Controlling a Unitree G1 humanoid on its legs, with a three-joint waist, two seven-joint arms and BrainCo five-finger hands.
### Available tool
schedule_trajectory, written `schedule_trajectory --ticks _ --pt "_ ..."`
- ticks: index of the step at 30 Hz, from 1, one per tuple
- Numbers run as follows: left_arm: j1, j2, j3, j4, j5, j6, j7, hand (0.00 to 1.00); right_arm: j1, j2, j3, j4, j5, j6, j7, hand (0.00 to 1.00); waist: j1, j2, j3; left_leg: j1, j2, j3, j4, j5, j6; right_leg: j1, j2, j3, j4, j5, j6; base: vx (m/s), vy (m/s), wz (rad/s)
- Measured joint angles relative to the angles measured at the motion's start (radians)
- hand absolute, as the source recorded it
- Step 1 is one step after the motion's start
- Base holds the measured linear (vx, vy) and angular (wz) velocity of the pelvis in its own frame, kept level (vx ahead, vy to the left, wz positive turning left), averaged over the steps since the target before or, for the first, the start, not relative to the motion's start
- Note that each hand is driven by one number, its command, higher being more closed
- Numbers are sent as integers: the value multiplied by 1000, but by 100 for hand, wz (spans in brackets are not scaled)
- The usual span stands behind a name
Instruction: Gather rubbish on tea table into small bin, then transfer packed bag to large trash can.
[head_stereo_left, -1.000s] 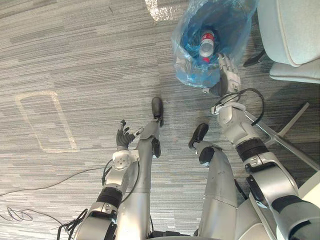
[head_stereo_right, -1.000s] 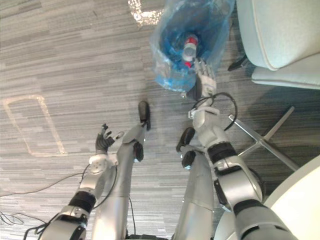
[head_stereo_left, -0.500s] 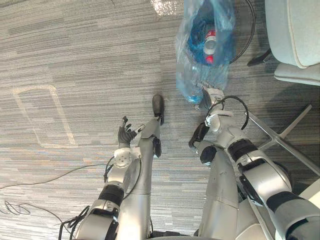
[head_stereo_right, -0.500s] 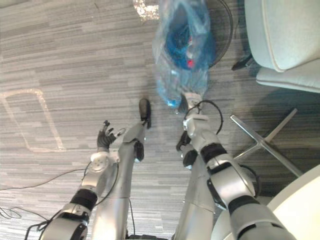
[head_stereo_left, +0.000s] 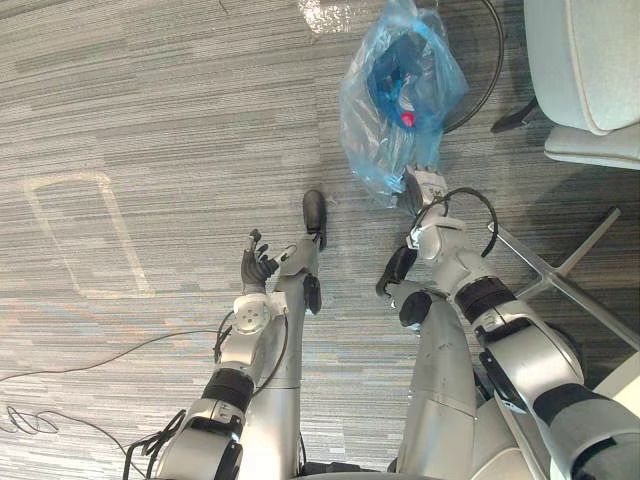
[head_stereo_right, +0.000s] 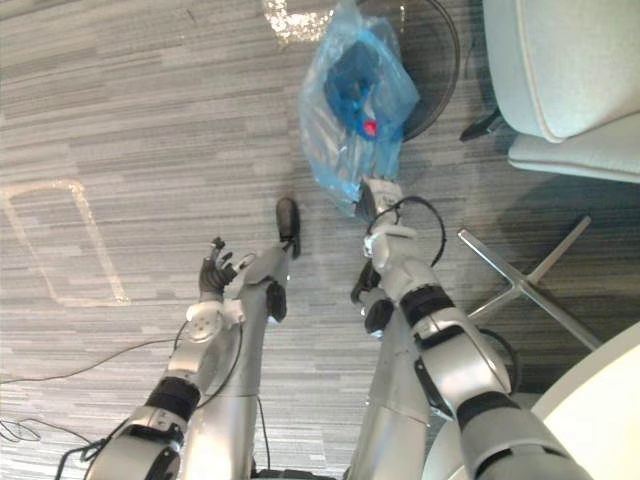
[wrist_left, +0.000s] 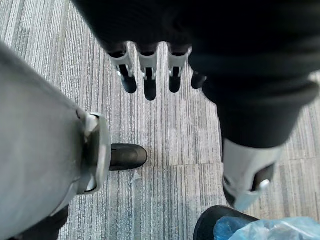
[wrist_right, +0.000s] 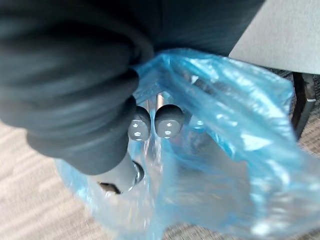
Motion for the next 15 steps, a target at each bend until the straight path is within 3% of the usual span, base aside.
schedule_trajectory --ticks 6,15 --pt "4 -2 -2 16 1 25 -2 0 52 32 -8 -107 41 0 -4 100 -7 -1 0 49 6 11 -15 3 -4 39 4 7 -5 6 -7 -73 3 -6" --pt "145 -9 -7 38 6 61 -29 0 287 93 -11 -354 144 -8 2 100 -18 -14 -8 323 11 42 -154 17 -15 306 31 1 -155 41 9 -27 -2 -6"
